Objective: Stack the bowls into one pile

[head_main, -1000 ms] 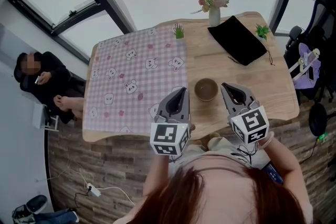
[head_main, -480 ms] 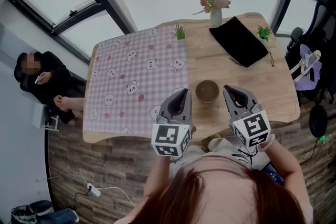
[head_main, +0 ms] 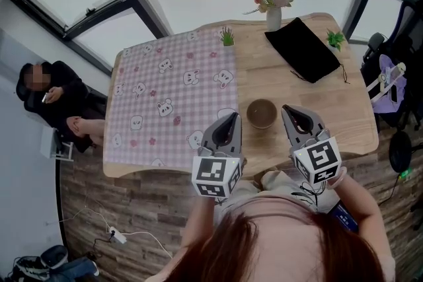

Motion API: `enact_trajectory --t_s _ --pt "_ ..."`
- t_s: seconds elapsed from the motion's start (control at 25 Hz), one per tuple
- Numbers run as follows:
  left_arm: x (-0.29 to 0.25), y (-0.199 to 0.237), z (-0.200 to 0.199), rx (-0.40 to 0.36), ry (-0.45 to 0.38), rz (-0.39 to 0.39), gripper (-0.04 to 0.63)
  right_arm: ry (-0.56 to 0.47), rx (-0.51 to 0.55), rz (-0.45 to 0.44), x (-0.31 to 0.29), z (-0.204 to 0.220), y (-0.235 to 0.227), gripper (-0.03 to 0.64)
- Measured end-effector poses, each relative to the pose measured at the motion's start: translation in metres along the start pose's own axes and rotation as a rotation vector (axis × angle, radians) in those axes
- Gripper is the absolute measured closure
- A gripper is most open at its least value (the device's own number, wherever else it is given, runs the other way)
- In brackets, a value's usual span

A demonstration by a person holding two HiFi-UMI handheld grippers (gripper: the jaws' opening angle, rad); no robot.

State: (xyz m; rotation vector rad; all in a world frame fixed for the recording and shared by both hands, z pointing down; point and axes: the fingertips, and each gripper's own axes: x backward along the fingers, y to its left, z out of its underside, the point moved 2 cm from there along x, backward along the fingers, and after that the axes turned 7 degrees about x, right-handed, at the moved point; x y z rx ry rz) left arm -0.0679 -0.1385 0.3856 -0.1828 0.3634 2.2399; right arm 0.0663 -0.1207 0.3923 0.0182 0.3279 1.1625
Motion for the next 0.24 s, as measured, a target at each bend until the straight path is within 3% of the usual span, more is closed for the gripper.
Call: enact_trajectory --t_s 0.24 --pt "-0.0082 0.0007 0.0018 0.011 0.007 0.005 0.584 0.001 0.0 -0.008 -0.0057 0.0018 -0.0033 0.617"
